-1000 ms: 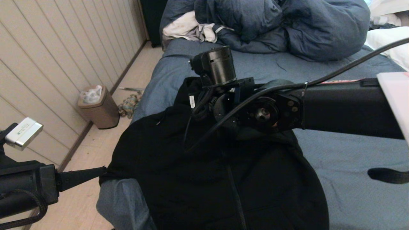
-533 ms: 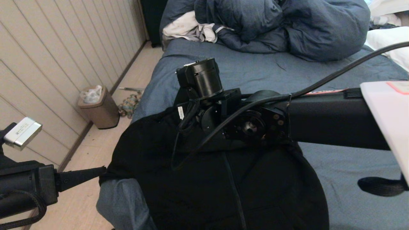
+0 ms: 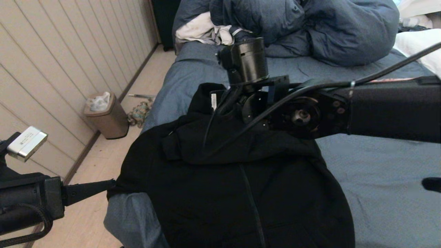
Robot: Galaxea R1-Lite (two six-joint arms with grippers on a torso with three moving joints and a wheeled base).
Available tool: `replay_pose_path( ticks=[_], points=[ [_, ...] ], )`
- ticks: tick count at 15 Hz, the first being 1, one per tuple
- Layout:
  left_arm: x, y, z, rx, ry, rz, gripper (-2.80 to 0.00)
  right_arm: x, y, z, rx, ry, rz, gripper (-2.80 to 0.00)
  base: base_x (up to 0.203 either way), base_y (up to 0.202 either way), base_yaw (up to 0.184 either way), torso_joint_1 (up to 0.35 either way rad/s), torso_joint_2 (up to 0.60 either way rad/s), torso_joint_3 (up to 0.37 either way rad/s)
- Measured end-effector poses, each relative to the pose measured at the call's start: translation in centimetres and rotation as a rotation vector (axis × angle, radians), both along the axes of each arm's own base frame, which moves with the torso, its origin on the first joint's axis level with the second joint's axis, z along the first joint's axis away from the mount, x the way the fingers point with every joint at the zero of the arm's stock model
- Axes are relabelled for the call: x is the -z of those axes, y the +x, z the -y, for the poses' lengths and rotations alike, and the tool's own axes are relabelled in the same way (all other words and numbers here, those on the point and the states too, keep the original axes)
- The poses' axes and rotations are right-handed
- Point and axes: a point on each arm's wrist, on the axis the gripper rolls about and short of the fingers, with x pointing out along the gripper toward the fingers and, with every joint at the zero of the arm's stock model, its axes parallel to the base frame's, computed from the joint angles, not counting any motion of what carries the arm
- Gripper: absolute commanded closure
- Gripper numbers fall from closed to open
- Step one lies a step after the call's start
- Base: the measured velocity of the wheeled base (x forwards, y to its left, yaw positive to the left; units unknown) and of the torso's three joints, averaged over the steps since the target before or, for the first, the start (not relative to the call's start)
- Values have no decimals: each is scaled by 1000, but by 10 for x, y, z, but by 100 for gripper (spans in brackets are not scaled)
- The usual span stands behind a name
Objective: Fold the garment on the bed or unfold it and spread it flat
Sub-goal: Fold the black sweatshirt
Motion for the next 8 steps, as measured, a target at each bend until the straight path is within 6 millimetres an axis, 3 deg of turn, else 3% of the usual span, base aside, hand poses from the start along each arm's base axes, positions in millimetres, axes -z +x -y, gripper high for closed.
replay_pose_path(
  ticks=[4,8],
  points=[
    [-9,21,-15,-125,4,-11,0,-21,7,78,102,52,-6,0,0,0,0,0,0,0],
    [-26,86,-53,-295,6,-192,0,-15,1,160,250,106,-104,0,0,0,0,0,0,0]
  ],
)
